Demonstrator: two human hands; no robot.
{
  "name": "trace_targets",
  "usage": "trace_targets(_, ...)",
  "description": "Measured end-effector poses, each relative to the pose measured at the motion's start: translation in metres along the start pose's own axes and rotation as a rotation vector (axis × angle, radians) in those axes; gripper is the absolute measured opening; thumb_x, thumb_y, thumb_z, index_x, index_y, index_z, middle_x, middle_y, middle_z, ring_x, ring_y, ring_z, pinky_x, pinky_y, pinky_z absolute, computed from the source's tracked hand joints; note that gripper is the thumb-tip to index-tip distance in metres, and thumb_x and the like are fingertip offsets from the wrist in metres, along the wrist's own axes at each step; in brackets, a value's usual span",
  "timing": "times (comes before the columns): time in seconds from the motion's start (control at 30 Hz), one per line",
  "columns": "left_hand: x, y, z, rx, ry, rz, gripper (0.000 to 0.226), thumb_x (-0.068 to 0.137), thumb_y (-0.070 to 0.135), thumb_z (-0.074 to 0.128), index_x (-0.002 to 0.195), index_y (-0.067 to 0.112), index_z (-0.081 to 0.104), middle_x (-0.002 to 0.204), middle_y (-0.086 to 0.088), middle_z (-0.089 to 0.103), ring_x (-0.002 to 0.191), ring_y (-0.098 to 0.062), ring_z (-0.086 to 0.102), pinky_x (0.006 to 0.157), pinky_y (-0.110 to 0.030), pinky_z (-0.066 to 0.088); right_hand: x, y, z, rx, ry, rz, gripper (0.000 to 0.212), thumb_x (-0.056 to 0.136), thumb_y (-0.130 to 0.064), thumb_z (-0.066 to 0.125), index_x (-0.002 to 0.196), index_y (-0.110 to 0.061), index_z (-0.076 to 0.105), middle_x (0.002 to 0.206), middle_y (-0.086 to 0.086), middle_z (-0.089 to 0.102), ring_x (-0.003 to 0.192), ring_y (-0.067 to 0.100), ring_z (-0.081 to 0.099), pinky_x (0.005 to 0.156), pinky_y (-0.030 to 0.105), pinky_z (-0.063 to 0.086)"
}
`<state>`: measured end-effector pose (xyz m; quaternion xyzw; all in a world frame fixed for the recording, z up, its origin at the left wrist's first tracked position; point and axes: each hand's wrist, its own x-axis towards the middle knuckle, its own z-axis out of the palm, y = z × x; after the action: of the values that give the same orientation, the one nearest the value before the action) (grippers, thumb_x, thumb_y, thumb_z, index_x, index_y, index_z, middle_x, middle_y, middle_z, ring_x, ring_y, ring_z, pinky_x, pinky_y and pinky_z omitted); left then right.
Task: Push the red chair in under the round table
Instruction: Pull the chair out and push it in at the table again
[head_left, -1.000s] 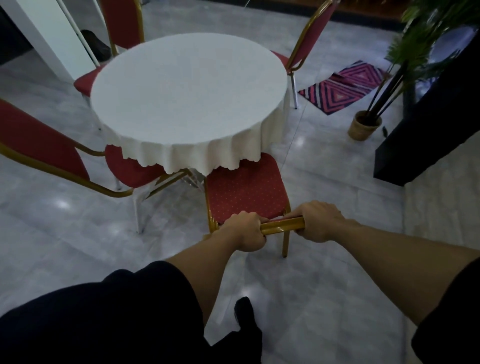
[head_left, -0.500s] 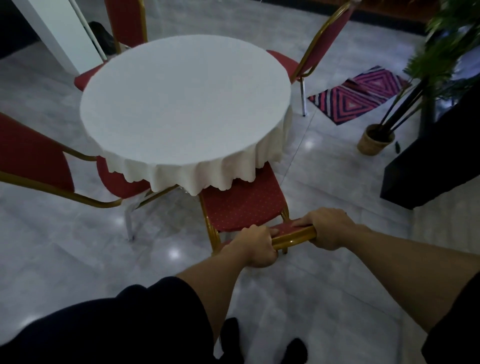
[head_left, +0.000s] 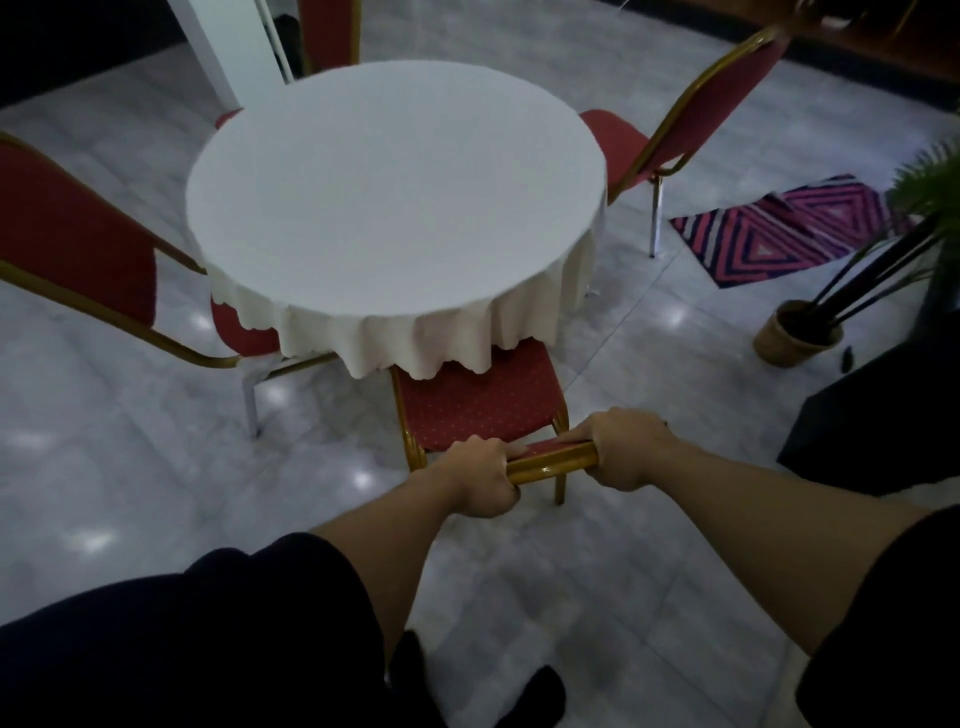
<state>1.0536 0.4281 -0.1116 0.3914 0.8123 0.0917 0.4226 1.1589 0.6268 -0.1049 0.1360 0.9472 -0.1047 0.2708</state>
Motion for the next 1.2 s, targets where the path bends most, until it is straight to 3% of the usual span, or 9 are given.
trace_targets(0.2,-0.001,0.005,0.001,-0.015,0.0,-0.002,0.055,0.077,0.037,0.058,0.131,0.049,0.064,0.093,0.0,0.072,0.089,-0.028,0.07,0.087,-0.043,0.058,0.0,0.006,-0.003,0.024,-0.002,-0.096,0.044,0.096,-0.029,0.061,0.126,-0.06,0.064,0.087,-0.012,0.065,0.081,0.016,0.063,0.061,0.03,0.039)
trace_targets(0.3,-0.001,0.003,-0.002,0.012,-0.016,0.017,0.028,0.085,0.064,0.063,0.109,0.049,0.062,0.094,0.002,0.071,0.089,-0.023,0.068,0.086,-0.04,0.051,0.003,0.011,-0.007,0.078,-0.093,-0.153,0.044,0.087,-0.04,0.072,0.128,-0.054,0.064,0.094,-0.014,0.068,0.087,0.015,0.064,0.068,0.032,0.044)
trace_targets(0.4,0.0,0.009,-0.013,0.064,-0.072,-0.02,0.098,0.07,0.101,0.047,0.147,0.041,0.056,0.123,0.0,0.073,0.111,-0.025,0.068,0.101,-0.045,0.052,0.003,0.018,-0.019,0.248,-0.161,-0.185,0.059,0.072,-0.062,0.085,0.126,-0.043,0.07,0.099,-0.016,0.072,0.091,0.008,0.066,0.079,0.032,0.053)
trace_targets(0.47,0.003,0.017,-0.029,0.113,-0.063,-0.034,0.12,0.062,0.109,0.037,0.161,0.041,0.042,0.151,-0.005,0.062,0.134,-0.031,0.06,0.114,-0.05,0.046,0.0,0.022,-0.032,0.307,-0.2,-0.203,0.079,0.065,-0.075,0.085,0.133,-0.037,0.069,0.118,-0.018,0.072,0.106,0.008,0.066,0.09,0.031,0.051)
trace_targets(0.57,0.007,0.032,-0.06,0.13,0.007,-0.032,0.129,0.06,0.112,0.027,0.165,0.037,0.035,0.163,-0.009,0.052,0.145,-0.034,0.052,0.118,-0.053,0.042,-0.004,0.029,-0.057,0.283,-0.184,-0.205,0.093,0.067,-0.081,0.079,0.145,-0.035,0.06,0.136,-0.014,0.063,0.122,0.01,0.056,0.093,0.03,0.04)
trace_targets(0.67,0.018,0.048,-0.089,0.152,0.076,-0.011,0.11,0.079,0.1,0.031,0.167,0.032,0.034,0.161,-0.012,0.054,0.143,-0.035,0.054,0.117,-0.051,0.044,-0.001,0.04,-0.088,0.317,-0.057,-0.154,0.089,0.075,-0.078,0.075,0.149,-0.031,0.056,0.142,-0.006,0.063,0.127,0.017,0.058,0.093,0.03,0.04)
trace_targets(0.83,0.039,0.078,-0.127,0.254,0.157,0.032,0.093,0.094,0.086,0.031,0.168,0.03,0.033,0.165,-0.015,0.048,0.149,-0.037,0.048,0.118,-0.046,0.038,0.005,0.069,-0.12,0.306,0.093,-0.028,0.11,0.07,-0.092,0.063,0.159,-0.031,0.043,0.164,0.001,0.045,0.147,0.025,0.045,0.118,0.048,0.039)
trace_targets(1.0,0.061,0.103,-0.157,0.317,0.253,0.02,0.109,0.081,0.097,0.02,0.168,0.031,0.029,0.163,-0.013,0.051,0.151,-0.036,0.046,0.12,-0.056,0.035,0.001,0.109,-0.148,0.328,0.175,0.064,0.119,0.067,-0.098,0.055,0.163,-0.03,0.035,0.17,0.003,0.036,0.153,0.028,0.037,0.121,0.051,0.035)
trace_targets(1.2,0.1,0.158,-0.183,0.406,0.332,0.072,0.099,0.09,0.091,0.024,0.167,0.03,0.032,0.165,-0.007,0.05,0.151,-0.031,0.046,0.12,-0.056,0.035,0.001,0.175,-0.173,0.331,0.246,0.114,0.13,0.059,-0.106,0.046,0.164,-0.031,0.031,0.17,0.0,0.036,0.154,0.026,0.035,0.123,0.052,0.033)
